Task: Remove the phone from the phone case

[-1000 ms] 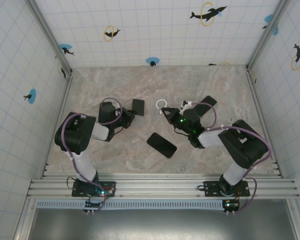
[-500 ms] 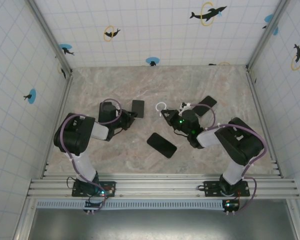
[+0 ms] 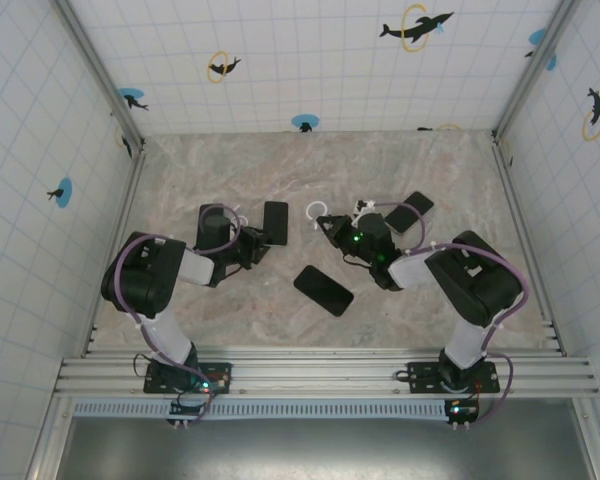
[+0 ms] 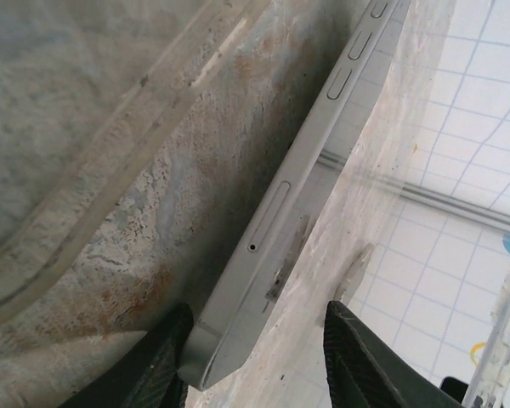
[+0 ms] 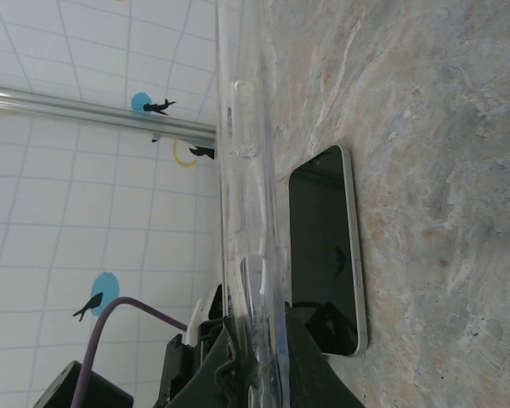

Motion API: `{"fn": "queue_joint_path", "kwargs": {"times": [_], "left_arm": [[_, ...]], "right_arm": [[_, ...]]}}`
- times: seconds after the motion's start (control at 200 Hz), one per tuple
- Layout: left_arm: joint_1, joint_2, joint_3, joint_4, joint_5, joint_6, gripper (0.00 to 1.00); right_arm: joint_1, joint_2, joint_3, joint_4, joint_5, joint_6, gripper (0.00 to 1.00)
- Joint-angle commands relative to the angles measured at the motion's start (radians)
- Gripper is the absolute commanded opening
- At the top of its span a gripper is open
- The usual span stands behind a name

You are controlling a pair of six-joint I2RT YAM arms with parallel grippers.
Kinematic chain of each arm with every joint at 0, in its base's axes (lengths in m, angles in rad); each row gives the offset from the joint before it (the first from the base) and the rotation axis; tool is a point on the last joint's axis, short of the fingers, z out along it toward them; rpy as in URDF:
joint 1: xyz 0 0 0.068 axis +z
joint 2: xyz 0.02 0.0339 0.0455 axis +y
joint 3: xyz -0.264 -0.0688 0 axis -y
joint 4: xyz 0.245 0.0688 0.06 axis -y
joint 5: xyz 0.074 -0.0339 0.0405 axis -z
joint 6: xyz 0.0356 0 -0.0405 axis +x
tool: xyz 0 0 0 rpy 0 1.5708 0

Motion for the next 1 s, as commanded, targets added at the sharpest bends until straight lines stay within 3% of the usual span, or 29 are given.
{"fn": "queue_joint_path", "kwargs": {"times": [0.0, 0.455, 0.756, 0.996], "left_arm": [[0.006, -0.034, 0.015, -0.078, -0.005, 0.039, 0.48], [0.021, -0.056, -0.033, -0.146, -0.019, 0.077, 0.58], [0.042, -0.093, -0.030, -0.189, -0.015, 0.099, 0.64], [0.041, -0.143, 0.003, -0.262, -0.018, 0.142, 0.66]], "right_arm": [[0.010, 0.022, 0.066, -0.078, -0.002, -0.057, 0.02], [0.029, 0.143, 0.187, -0.257, 0.068, -0.143, 0.04], [0.041, 0.237, 0.271, -0.313, 0.055, -0.150, 0.05], [0.056, 0.271, 0.310, -0.323, 0.028, -0.145, 0.11]]}}
